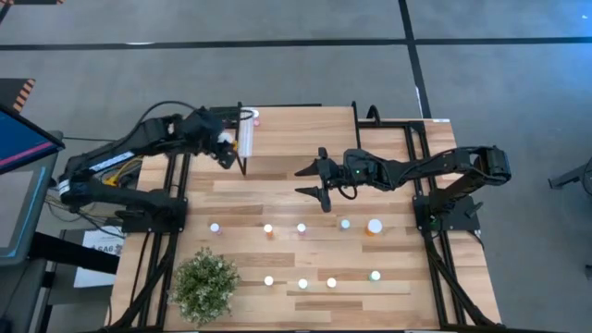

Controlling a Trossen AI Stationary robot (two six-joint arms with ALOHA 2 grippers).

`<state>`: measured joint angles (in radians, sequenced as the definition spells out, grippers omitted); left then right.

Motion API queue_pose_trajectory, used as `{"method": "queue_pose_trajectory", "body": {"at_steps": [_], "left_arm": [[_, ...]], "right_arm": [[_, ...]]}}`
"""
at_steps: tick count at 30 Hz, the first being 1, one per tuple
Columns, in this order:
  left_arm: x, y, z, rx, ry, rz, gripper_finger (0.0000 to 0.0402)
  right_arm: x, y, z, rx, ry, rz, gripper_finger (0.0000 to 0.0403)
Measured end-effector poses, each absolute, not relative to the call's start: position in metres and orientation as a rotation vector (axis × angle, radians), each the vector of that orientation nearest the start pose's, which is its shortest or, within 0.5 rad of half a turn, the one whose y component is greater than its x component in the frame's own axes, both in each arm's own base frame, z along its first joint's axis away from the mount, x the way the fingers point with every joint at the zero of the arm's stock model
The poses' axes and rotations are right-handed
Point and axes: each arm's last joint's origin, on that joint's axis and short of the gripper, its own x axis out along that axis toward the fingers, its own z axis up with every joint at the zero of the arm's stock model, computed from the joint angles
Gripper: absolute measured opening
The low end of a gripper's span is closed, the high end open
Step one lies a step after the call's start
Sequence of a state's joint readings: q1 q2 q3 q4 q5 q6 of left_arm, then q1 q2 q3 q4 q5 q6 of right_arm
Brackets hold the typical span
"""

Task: Pick and place medicine bottles onto shelf by color
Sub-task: Put the large orange pill bottle on the shelf

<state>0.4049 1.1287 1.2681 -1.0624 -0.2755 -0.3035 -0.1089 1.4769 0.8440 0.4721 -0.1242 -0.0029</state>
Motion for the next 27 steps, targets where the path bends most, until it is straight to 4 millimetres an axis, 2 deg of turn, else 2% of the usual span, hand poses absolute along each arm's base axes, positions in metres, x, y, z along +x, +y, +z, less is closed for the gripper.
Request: {"method": "queue_pose_trajectory", "body": {"at_steps": [8, 14, 19, 27], "left_arm": [[0.24, 0.11, 0.358, -0.25, 0.953, 0.678, 0.0194], [0.271, 0.13, 0.354, -0.207, 1.001, 0.664, 0.0197], [0.28, 0.144, 0.341, -0.236, 1.076, 0.645, 0.0198], [0.271, 0.156, 0.334, -0.271, 1.141, 0.682, 0.0198]], "right_arm": [[0.322, -0.031, 0.254, 0.01, 0.16, 0.018, 0.0249], [0.322, -0.031, 0.254, 0.01, 0.16, 0.018, 0.0249], [0.322, -0.03, 0.254, 0.01, 0.161, 0.021, 0.0249], [0.322, -0.03, 0.252, 0.013, 0.182, 0.021, 0.0249]]}}
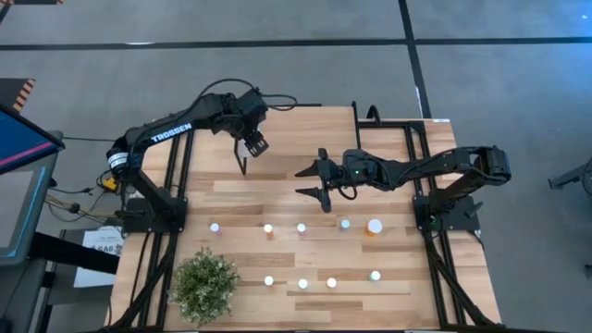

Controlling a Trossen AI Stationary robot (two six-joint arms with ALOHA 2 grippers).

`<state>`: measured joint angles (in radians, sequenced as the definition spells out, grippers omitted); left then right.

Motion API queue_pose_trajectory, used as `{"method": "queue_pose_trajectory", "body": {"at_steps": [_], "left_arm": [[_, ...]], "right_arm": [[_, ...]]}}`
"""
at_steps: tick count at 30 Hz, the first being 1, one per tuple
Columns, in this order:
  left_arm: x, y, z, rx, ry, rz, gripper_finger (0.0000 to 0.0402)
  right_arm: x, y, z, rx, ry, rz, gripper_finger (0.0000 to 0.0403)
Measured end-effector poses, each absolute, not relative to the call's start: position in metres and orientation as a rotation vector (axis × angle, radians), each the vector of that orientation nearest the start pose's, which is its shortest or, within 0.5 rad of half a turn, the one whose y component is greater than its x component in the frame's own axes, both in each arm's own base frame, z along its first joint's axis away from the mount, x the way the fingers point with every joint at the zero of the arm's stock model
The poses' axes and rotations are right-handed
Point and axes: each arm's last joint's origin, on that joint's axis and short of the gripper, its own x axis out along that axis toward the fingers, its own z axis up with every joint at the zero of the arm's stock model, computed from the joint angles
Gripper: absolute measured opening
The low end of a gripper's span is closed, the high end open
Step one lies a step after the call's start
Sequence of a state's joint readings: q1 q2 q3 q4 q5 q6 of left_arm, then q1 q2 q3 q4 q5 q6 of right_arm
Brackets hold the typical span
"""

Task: Pick and place medicine bottles onto shelf by color
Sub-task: Put the large orange pill bottle on the shelf

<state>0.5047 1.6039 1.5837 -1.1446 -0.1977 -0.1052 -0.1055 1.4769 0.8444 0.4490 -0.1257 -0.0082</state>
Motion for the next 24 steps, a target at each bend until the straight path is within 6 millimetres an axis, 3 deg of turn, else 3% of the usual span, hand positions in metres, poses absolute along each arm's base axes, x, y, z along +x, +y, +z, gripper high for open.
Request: {"method": "queue_pose_trajectory", "body": {"at_steps": [17, 24], "left_arm": [[0.2713, 0.1647, 0.3289, -0.272, 1.112, 0.689, 0.0199], [0.2669, 0.1624, 0.3357, -0.268, 1.086, 0.692, 0.0199]], "right_arm": [[0.3219, -0.0284, 0.2523, 0.02, 0.182, 0.03, 0.0249], [0.322, -0.0278, 0.2522, 0.014, 0.183, 0.034, 0.0249]]}}
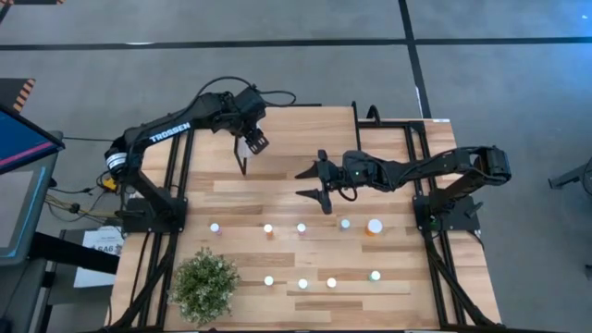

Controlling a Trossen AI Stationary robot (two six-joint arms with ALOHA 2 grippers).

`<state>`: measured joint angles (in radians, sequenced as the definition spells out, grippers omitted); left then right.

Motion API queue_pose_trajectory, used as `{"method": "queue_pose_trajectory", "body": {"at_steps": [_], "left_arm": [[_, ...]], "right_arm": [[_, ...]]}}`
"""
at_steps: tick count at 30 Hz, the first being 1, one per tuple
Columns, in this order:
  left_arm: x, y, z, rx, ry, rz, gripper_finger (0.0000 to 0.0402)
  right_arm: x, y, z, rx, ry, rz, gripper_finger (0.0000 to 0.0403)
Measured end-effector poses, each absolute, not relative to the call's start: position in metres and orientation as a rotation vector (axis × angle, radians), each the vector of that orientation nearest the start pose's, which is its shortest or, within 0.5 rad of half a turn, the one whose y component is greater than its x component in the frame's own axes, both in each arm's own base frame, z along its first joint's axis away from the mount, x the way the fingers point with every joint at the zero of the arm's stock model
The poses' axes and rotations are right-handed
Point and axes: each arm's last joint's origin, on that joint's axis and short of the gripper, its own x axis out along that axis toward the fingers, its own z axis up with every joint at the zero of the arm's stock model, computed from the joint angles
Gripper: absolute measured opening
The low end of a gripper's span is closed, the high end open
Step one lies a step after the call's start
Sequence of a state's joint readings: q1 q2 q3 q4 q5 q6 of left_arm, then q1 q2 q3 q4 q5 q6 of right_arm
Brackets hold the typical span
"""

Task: Pick and place medicine bottles onto shelf by color
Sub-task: Put the large orange pill bottle on the shelf

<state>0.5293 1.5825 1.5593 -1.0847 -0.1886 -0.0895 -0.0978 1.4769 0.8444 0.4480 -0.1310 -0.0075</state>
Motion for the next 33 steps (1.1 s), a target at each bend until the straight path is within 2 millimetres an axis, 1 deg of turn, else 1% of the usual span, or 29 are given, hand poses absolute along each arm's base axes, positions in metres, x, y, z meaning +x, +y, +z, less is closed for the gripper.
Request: {"method": "queue_pose_trajectory", "body": {"at_steps": [7, 10, 13, 16, 20, 24, 28, 33], "left_arm": [[0.247, 0.149, 0.363, -0.256, 0.985, 0.702, 0.0199], [0.245, 0.141, 0.367, -0.244, 0.961, 0.686, 0.0199], [0.244, 0.137, 0.358, -0.237, 0.954, 0.672, 0.0199], [0.242, 0.14, 0.346, -0.243, 0.962, 0.684, 0.0199], [0.238, 0.148, 0.345, -0.268, 0.942, 0.683, 0.0199], [0.238, 0.151, 0.345, -0.266, 0.939, 0.669, 0.0199], [0.243, 0.153, 0.343, -0.263, 0.919, 0.661, 0.0199], [0.252, 0.158, 0.33, -0.283, 0.97, 0.64, 0.0199]], "right_arm": [[0.322, -0.028, 0.252, 0.013, 0.183, 0.034, 0.0249], [0.322, -0.028, 0.252, 0.013, 0.181, 0.034, 0.0249], [0.322, -0.028, 0.253, 0.013, 0.178, 0.034, 0.0249], [0.322, -0.027, 0.253, 0.012, 0.179, 0.037, 0.0249], [0.322, -0.026, 0.253, 0.011, 0.172, 0.039, 0.0249], [0.322, -0.029, 0.253, 0.012, 0.172, 0.03, 0.0249], [0.322, -0.032, 0.253, 0.013, 0.172, 0.021, 0.0249], [0.322, -0.029, 0.253, 0.013, 0.173, 0.029, 0.0249]]}}
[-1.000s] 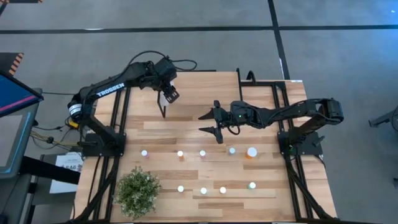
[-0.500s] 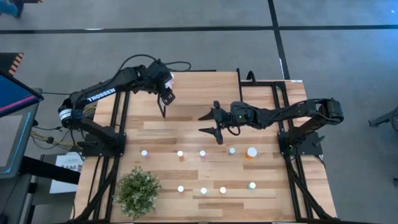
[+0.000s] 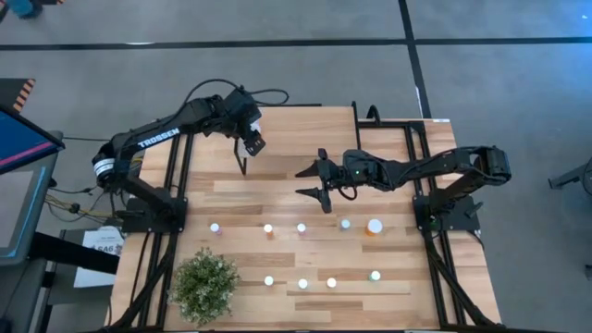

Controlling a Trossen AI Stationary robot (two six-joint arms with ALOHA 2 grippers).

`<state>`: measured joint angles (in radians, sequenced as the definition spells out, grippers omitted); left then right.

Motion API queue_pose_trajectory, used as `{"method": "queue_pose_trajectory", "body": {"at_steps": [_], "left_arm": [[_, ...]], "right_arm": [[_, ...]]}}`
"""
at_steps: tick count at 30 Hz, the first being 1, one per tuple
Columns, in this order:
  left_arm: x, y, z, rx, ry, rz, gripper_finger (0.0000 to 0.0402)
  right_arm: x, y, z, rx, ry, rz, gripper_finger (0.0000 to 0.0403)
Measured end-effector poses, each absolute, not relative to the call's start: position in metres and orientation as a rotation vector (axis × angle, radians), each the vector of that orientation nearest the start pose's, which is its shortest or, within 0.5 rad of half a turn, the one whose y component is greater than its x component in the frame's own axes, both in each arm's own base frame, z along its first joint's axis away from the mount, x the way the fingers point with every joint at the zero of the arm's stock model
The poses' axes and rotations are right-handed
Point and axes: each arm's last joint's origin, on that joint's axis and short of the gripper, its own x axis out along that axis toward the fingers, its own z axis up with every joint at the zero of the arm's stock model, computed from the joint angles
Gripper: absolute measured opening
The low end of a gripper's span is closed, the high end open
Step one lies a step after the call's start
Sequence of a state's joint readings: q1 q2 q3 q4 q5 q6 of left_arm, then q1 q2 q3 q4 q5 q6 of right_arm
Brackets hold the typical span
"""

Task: Pick and place medicine bottles onto shelf by color
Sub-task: Put the large orange pill bottle on the shelf

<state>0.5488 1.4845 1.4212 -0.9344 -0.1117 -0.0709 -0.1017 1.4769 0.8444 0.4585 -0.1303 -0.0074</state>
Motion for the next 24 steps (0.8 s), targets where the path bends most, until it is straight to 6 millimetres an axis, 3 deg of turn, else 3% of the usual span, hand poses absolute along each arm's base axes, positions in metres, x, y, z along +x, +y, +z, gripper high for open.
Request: {"method": "queue_pose_trajectory", "body": {"at_steps": [24], "left_arm": [[0.253, 0.166, 0.309, -0.305, 1.009, 0.654, 0.0199]], "right_arm": [[0.322, -0.027, 0.253, 0.012, 0.173, 0.036, 0.0249]]}}
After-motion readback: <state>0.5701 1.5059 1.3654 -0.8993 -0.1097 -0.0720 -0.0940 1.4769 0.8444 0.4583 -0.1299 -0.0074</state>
